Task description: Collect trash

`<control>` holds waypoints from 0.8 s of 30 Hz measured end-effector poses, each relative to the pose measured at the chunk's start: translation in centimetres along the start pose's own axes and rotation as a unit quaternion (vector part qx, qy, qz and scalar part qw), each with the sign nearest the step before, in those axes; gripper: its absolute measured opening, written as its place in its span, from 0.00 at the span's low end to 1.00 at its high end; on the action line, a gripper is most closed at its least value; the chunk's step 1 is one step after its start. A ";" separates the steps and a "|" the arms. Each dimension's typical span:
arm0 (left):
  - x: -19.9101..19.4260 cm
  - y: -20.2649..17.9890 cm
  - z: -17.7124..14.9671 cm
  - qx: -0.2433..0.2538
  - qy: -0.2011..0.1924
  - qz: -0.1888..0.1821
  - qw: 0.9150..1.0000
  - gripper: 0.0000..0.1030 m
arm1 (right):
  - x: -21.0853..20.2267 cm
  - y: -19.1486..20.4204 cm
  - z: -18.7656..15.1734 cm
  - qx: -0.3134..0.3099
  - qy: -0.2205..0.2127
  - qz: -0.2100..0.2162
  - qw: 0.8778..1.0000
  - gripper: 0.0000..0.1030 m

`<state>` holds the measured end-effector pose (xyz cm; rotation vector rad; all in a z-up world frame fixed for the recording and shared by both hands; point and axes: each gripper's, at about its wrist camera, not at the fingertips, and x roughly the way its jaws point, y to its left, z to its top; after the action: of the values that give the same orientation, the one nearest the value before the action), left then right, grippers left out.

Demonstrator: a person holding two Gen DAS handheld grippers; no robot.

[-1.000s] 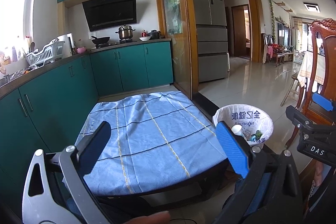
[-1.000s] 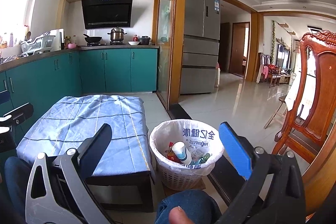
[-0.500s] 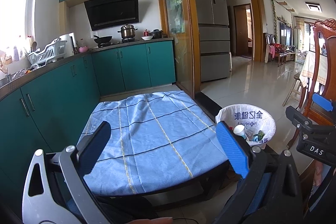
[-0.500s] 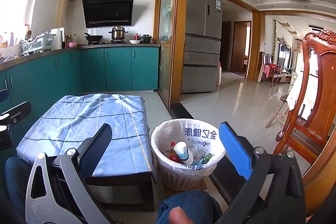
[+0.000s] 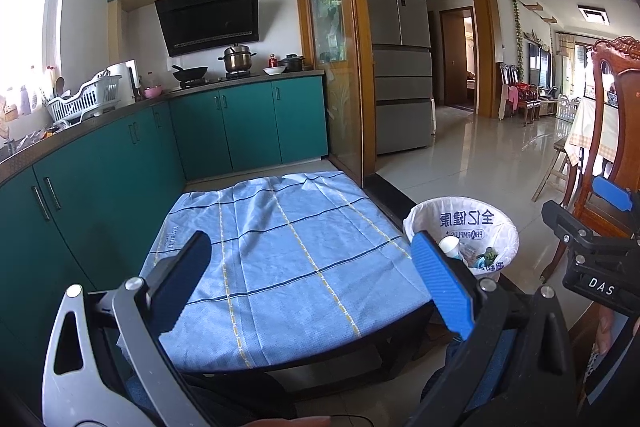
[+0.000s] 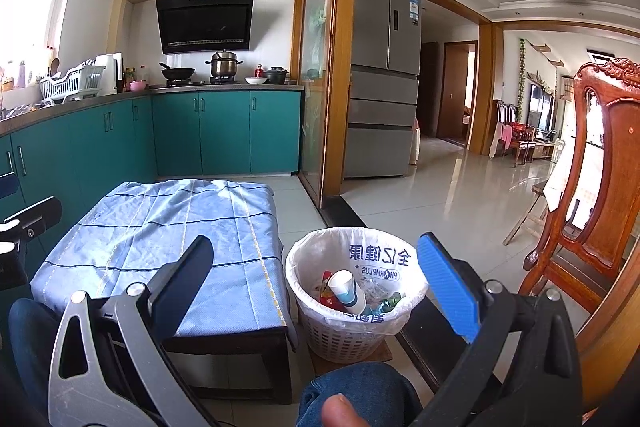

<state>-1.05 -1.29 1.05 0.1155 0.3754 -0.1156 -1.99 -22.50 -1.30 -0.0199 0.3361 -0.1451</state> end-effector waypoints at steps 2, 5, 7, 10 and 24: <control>0.1 -0.2 0.0 0.002 0.001 -0.003 1.000 0.97 | 0.1 -0.2 0.0 0.002 0.001 -0.002 1.000 0.97; 0.2 -0.4 -0.1 0.004 0.001 -0.004 1.000 0.97 | 0.2 -0.4 -0.1 0.007 0.003 -0.003 1.000 0.97; 0.2 -0.5 -0.1 0.005 0.002 -0.003 1.000 0.97 | 0.3 -0.5 -0.1 0.007 0.003 -0.002 1.000 0.97; 0.3 -0.5 -0.1 0.004 0.002 -0.003 1.000 0.97 | 0.4 -0.4 -0.2 0.006 0.005 -0.001 1.000 0.97; 1.5 -0.8 -0.5 0.003 0.006 -0.012 1.000 0.97 | 1.9 -0.7 -0.6 0.008 0.024 -0.004 1.000 0.97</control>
<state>0.00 -2.17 -0.01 0.1184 0.3889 -0.1392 -0.49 -23.45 -2.51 -0.0012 0.3830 -0.1566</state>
